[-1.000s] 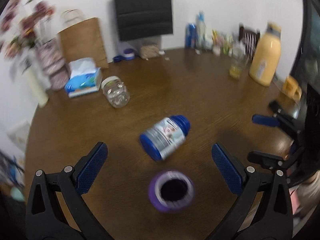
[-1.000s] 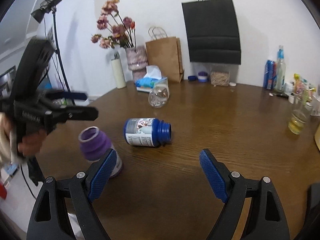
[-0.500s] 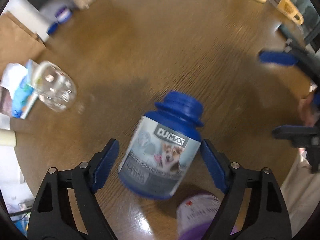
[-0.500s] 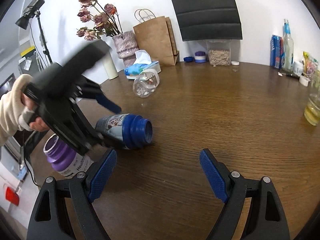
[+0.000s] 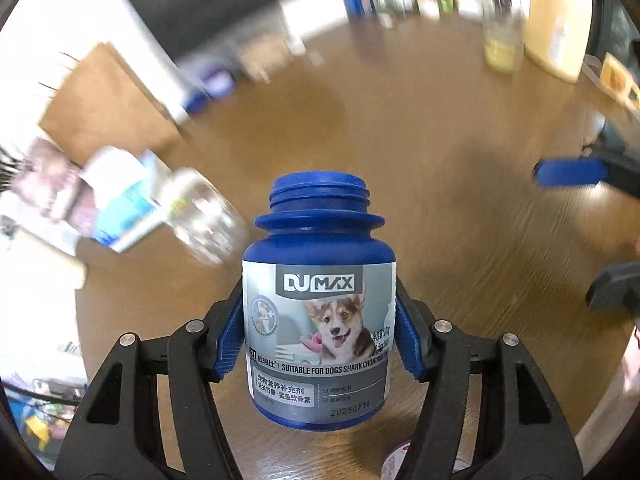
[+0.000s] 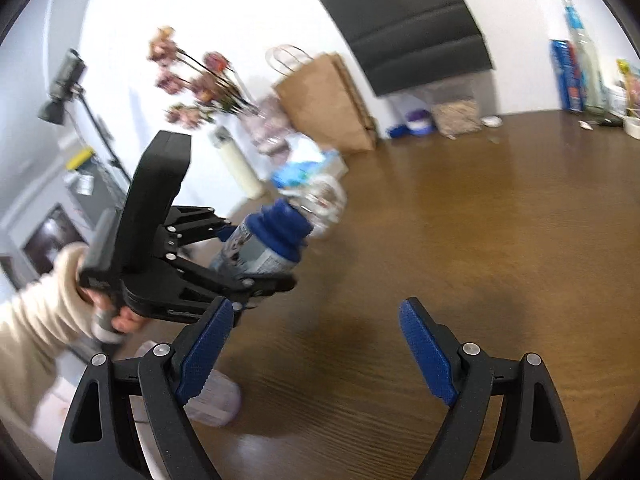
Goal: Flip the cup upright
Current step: 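Lift the bottle with the left tool while the right tool closes on its body, then rotate the bottle cap-up with the right tool and lower it onto the table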
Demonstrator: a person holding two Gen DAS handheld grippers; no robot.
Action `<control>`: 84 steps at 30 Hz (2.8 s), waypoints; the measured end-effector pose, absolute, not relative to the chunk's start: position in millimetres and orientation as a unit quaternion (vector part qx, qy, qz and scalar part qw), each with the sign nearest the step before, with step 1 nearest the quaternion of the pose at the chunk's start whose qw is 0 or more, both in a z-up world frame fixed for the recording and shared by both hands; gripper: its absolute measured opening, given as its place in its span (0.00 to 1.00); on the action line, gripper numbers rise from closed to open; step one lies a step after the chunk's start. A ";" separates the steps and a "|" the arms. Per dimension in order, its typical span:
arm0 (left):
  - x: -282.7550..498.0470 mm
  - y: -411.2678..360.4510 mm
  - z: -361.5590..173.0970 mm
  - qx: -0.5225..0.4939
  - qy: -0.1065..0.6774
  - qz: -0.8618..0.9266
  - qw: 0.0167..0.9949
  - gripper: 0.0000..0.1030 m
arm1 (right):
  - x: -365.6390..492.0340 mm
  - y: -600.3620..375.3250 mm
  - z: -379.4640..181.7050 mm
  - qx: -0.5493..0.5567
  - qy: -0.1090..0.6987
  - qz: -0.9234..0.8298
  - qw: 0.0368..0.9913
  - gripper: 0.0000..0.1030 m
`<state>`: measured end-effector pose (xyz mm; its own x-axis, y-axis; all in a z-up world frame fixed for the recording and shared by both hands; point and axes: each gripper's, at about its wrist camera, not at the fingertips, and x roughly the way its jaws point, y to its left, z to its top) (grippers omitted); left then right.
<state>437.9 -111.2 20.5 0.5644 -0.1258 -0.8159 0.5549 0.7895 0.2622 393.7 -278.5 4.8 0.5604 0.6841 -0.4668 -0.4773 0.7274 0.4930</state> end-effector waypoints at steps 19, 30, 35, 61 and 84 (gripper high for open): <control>351.1 -71.3 96.8 0.116 0.191 -0.215 0.951 0.58 | 428.7 -218.9 82.2 0.244 0.317 0.519 0.756 0.66; 360.4 -73.3 79.9 0.034 0.217 -0.266 0.939 0.58 | 426.3 -212.7 85.3 0.189 0.324 0.471 0.799 0.67; 352.4 -83.0 69.6 0.059 0.206 -0.271 0.938 0.58 | 418.9 -205.1 82.8 0.142 0.323 0.446 0.822 0.66; 341.8 -66.4 12.9 0.037 0.215 -0.232 0.948 0.87 | 359.4 -155.1 51.2 -0.051 0.285 0.344 0.893 0.65; 276.7 -77.3 12.6 0.119 0.163 -0.179 0.963 1.00 | 316.9 -159.5 40.3 -0.045 0.298 0.347 0.888 0.65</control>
